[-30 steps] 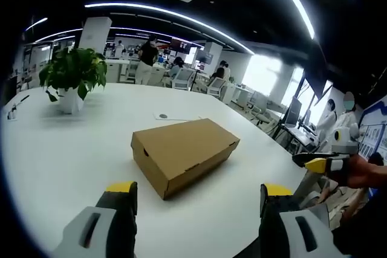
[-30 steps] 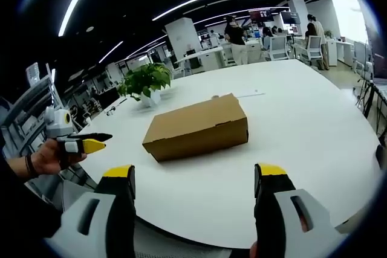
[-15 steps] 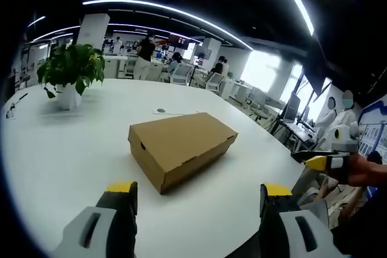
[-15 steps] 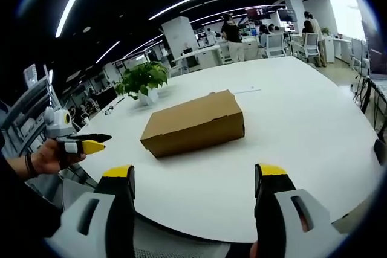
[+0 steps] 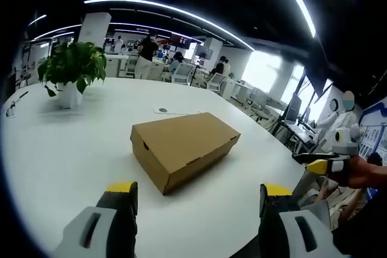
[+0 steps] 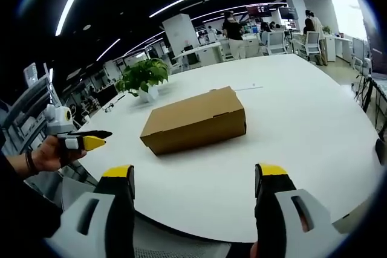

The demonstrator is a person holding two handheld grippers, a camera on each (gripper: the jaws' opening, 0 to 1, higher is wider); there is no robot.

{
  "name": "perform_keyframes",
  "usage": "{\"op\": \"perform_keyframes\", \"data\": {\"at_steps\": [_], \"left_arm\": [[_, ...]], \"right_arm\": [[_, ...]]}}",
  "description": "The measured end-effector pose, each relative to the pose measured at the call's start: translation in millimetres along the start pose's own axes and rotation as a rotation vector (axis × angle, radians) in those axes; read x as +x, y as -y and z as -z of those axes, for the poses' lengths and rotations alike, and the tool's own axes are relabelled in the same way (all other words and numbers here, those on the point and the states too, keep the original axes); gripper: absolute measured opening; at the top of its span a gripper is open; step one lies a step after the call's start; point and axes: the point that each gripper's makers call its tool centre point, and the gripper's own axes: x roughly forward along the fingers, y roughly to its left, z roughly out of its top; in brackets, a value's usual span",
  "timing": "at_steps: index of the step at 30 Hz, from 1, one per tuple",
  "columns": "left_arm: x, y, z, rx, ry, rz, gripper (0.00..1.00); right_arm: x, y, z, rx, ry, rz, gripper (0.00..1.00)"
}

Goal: Operate the shoe box by opening the lid, removing the specified soft item, and placing it in the target area until the item is outside and the box remains undamaged.

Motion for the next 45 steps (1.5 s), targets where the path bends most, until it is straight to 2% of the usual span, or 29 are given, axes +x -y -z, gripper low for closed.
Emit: {"op": "perform_keyframes", "data": {"at_steps": [14,30,35,40,45], "left_arm": [[4,-5.1,-3.8,-0.009,0.006,-0.006,0.84],[10,-13.3,0.8,-0.011,-0.006,-0.013,0.84],[16,-14.8,-3.7,-0.034,0.01,-0.007,0.84],[25,-15.5,-6.4,-0.019,0.004,-0.001,0.83],[38,-18.3,-8.2,-0.015,-0.001,0.001,0.82]], "right_arm": [[11,3,-0.6,-0.004,-0.02,-0.008,0.76],[19,11,1.8,-0.008,-0.04,-0.011,0.76],[30,15,-6.2,-0.006,-0.029,-0.027,0.75],[43,20,-11.3,0.021,-0.019,-0.042,0.74],[63,30,-18.5,0.005,-0.028,-0.049,0.74]]}}
